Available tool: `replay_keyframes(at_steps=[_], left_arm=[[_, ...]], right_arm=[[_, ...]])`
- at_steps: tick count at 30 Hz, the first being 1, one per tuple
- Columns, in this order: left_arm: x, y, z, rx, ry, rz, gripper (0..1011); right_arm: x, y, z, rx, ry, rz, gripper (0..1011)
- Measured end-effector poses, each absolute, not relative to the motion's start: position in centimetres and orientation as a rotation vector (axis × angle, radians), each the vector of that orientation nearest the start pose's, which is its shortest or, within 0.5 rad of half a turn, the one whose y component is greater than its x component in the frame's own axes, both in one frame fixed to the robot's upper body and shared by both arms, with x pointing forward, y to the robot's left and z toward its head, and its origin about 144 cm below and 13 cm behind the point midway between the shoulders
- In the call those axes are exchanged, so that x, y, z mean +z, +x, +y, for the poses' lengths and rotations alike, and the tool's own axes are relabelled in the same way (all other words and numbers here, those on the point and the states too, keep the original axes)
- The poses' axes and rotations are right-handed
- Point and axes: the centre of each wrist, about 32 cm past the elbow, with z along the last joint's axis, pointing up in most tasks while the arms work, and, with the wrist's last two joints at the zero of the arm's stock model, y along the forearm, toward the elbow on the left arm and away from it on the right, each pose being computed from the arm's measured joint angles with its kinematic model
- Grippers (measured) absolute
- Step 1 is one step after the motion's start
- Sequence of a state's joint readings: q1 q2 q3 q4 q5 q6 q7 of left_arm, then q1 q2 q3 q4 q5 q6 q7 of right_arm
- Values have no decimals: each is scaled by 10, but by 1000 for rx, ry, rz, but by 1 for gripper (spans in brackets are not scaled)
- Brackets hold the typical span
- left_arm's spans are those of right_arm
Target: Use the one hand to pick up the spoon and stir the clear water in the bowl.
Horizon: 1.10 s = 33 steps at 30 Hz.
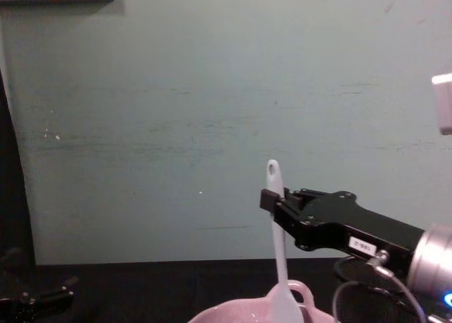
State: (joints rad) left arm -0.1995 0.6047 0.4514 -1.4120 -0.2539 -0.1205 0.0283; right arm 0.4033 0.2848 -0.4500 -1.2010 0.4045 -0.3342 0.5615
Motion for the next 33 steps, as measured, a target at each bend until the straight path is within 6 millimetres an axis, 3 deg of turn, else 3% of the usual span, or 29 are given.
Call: replay_keyframes(at_steps=[8,17,24,33], left_arm=[[1140,489,310,1248,304,-285,1011],[1140,489,310,1248,304,-285,1011],[1140,489,310,1248,304,-285,1011],[1140,489,310,1248,304,-285,1011]], right_arm=[[1153,533,-229,-672,134,-178,136],[1151,519,-214,-595,147,-133,136],[1147,528,-191,-583,173,-127,136],[1141,553,-184,-690,204,-174,136]])
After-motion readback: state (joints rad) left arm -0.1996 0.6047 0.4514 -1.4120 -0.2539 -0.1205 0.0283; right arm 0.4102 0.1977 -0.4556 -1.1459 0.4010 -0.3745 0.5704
